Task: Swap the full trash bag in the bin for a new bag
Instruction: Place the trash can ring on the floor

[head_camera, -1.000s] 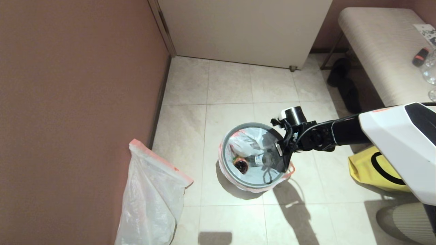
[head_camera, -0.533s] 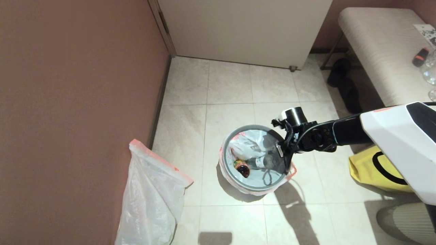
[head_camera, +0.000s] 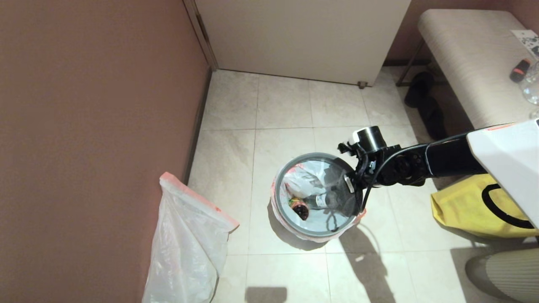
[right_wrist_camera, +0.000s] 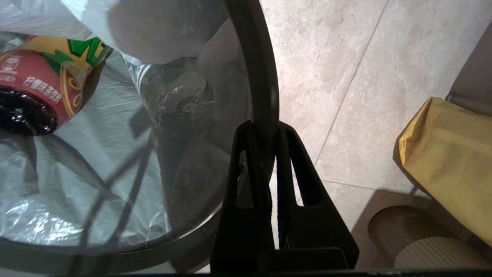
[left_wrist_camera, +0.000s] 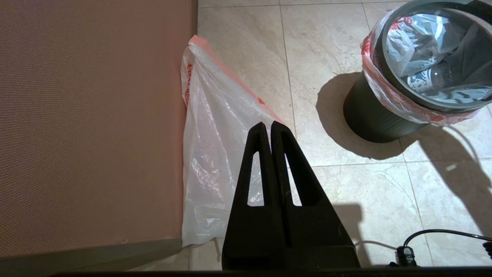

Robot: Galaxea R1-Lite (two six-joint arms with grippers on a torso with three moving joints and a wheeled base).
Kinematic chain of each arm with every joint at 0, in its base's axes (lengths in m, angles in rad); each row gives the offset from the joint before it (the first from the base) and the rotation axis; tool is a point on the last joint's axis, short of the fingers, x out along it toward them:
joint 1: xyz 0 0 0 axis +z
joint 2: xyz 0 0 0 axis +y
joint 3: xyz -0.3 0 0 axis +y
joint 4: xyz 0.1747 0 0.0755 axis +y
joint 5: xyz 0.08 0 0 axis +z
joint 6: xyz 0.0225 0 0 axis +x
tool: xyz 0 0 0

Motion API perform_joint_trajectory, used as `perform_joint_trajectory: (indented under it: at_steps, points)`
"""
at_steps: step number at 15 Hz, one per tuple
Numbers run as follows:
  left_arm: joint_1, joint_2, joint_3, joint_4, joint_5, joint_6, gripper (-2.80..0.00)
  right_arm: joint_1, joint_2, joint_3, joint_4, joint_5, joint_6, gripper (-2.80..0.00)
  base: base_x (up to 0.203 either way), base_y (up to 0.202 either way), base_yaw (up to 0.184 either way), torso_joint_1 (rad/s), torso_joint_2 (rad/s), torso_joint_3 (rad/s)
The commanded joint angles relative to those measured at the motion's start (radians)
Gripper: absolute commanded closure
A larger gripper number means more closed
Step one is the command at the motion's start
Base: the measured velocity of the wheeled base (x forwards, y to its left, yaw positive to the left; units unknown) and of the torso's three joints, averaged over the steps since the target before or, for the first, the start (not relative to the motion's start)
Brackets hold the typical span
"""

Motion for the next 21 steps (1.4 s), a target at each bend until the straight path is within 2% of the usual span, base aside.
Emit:
perform_joint_trajectory:
  at_steps: [1, 4, 9, 13, 17, 21]
  points:
    - [0.000, 0.001, 0.000, -0.001, 0.000, 0.000, 0.00, 0.010, -0.057, 0.025, 0.002, -0.001, 0.000, 0.00, 0.000, 0.000, 0.000, 0.000, 0.00, 0.000]
    - [0.000, 0.001, 0.000, -0.001, 0.000, 0.000, 0.00, 0.029, -0.163, 0.057, 0.046, -0.003, 0.003, 0.00, 0.000, 0.000, 0.000, 0.000, 0.00, 0.000]
    - [0.000, 0.001, 0.000, -0.001, 0.000, 0.000, 0.00, 0.055, -0.426, 0.063, 0.296, -0.009, 0.088, 0.00, 0.000, 0.000, 0.000, 0.000, 0.00, 0.000]
    - [0.000, 0.001, 0.000, -0.001, 0.000, 0.000, 0.00, 0.026, -0.650, 0.064, 0.468, -0.014, 0.122, 0.00, 0.000, 0.000, 0.000, 0.000, 0.00, 0.000]
    - [0.000, 0.001, 0.000, -0.001, 0.000, 0.000, 0.00, -0.175, -0.764, 0.087, 0.534, -0.006, 0.107, 0.00, 0.000, 0.000, 0.000, 0.000, 0.00, 0.000]
    - [0.000, 0.001, 0.000, -0.001, 0.000, 0.000, 0.00, -0.348, -0.694, 0.100, 0.521, 0.070, 0.070, 0.00, 0.000, 0.000, 0.000, 0.000, 0.00, 0.000]
